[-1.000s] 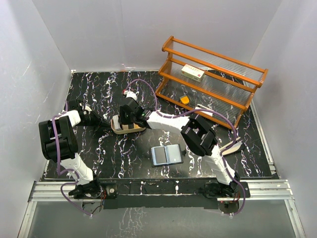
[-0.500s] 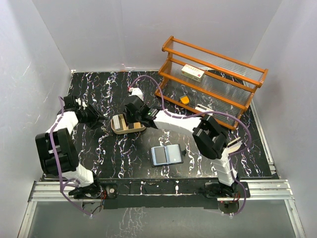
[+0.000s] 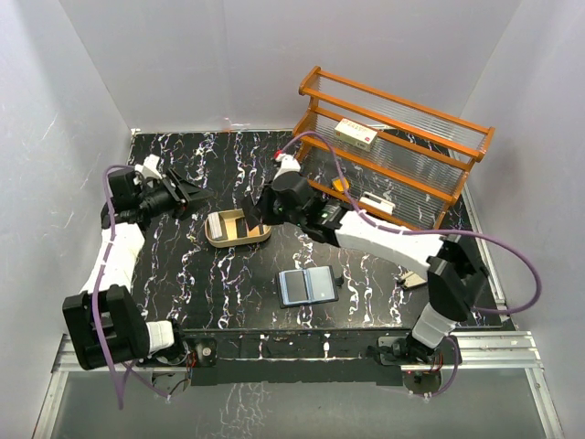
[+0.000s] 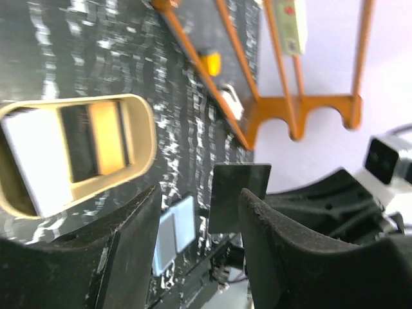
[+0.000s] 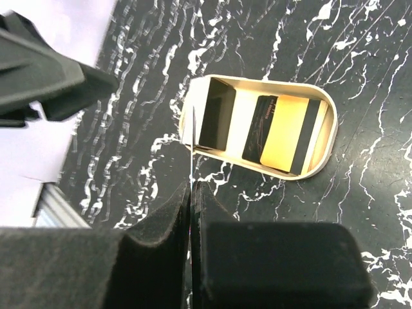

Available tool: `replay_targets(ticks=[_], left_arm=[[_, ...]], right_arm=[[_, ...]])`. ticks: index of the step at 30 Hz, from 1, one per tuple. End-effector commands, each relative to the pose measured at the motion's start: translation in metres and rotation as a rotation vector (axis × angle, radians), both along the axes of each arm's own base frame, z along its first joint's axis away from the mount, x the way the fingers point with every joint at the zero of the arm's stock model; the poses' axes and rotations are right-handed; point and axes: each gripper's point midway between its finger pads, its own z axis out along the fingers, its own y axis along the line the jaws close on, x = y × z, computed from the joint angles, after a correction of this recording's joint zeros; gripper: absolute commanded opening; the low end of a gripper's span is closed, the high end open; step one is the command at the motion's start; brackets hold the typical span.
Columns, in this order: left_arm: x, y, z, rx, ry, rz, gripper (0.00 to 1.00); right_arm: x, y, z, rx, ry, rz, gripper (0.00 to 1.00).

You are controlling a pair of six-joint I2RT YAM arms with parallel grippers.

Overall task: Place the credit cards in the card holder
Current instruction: Pick up the credit card from the storage box.

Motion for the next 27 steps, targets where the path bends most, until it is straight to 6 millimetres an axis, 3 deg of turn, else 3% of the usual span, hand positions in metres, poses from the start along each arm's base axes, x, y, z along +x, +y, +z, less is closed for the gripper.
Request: replay_targets(ticks=[1,7,14,17,22,27], left_arm=[[-0.028,-0.044,0.048,-0.188,-0.122,-0.191,0.51],[-0.051,-0.078,0.081,-0.312,-0.188,-0.309,0.52],[-0.063,-0.093,0.105,-0.392,-0.243,-0.332,0.46],[-0.067,-0.098,0.113,-0.438,-0.255,-0.346,0.34],[-0.073,-0.103,0.118,-0.483,-0.254,-0.360,0.00],[-0.072,-0.103,0.112,-0.434,-0.235,-0.351,0.00]], right_arm=[[-0.007,-0.003,0.082,0.263,-0.087,0.018,0.00],[-0.024,-0.011,0.117,0.423,-0.100,0.049,0.00],[-0.038,-0.011,0.136,0.515,-0.084,0.095,0.00],[-0.041,-0.011,0.135,0.524,-0.072,0.097,0.00],[-0.044,-0.016,0.132,0.530,-0.065,0.092,0.00],[-0.045,-0.024,0.114,0.464,-0.031,0.059,0.25]])
